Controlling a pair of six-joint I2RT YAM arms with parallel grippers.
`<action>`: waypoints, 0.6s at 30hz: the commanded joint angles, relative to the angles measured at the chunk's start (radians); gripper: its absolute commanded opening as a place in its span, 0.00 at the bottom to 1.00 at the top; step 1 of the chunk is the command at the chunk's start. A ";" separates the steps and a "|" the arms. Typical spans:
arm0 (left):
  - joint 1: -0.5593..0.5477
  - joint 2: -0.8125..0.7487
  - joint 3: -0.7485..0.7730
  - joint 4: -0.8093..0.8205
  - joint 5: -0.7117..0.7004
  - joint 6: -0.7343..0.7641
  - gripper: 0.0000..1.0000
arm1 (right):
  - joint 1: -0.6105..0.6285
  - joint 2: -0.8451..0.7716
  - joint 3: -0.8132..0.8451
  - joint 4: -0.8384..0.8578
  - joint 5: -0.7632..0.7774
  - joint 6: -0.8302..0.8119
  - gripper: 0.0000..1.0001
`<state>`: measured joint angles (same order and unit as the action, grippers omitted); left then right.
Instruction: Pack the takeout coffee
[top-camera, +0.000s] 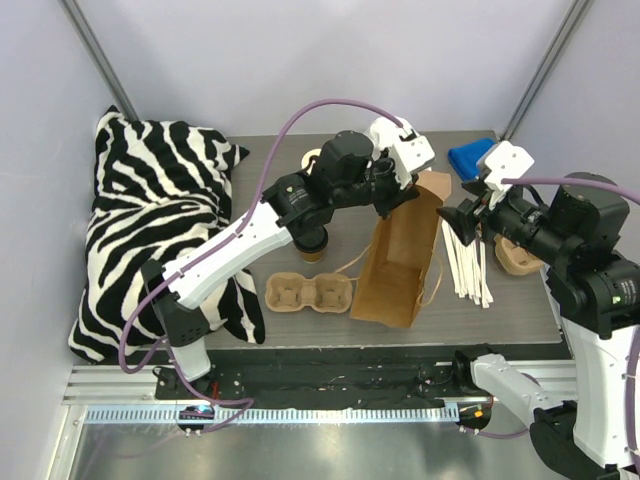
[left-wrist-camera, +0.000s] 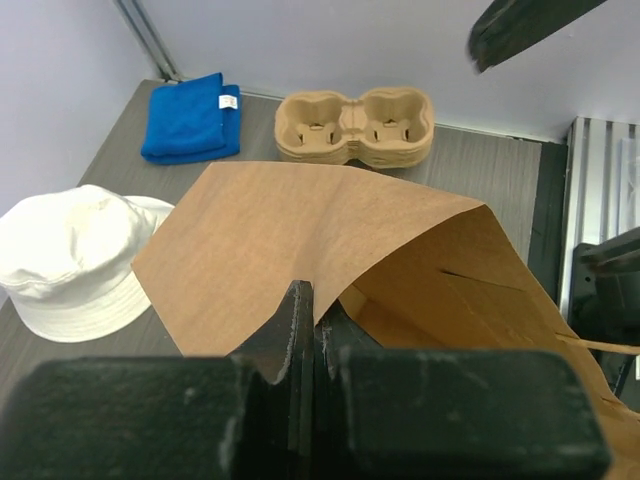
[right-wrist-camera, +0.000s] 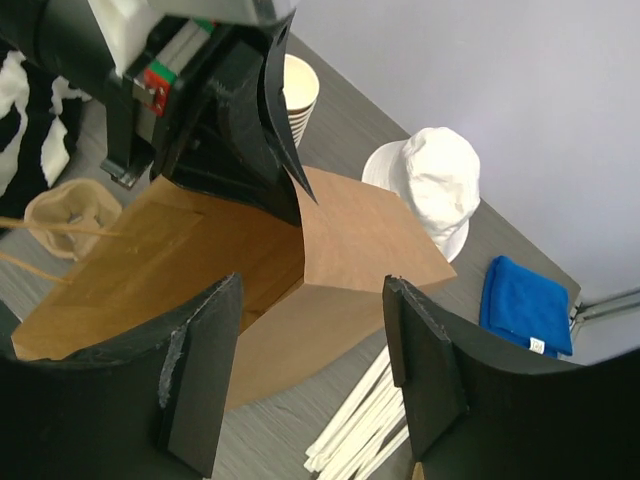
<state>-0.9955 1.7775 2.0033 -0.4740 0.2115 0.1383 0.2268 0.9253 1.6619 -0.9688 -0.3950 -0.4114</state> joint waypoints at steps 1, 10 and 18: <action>-0.006 -0.047 -0.023 -0.018 0.045 -0.017 0.01 | -0.003 -0.002 -0.027 0.054 -0.073 -0.076 0.63; -0.005 -0.035 -0.012 -0.026 0.062 -0.055 0.01 | -0.003 0.012 -0.057 0.090 -0.094 -0.098 0.61; -0.005 -0.036 -0.015 -0.035 0.075 -0.077 0.00 | -0.004 0.041 -0.096 0.114 -0.061 -0.132 0.54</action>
<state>-0.9958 1.7664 1.9888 -0.4847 0.2668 0.0853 0.2268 0.9436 1.5806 -0.9165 -0.4690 -0.5175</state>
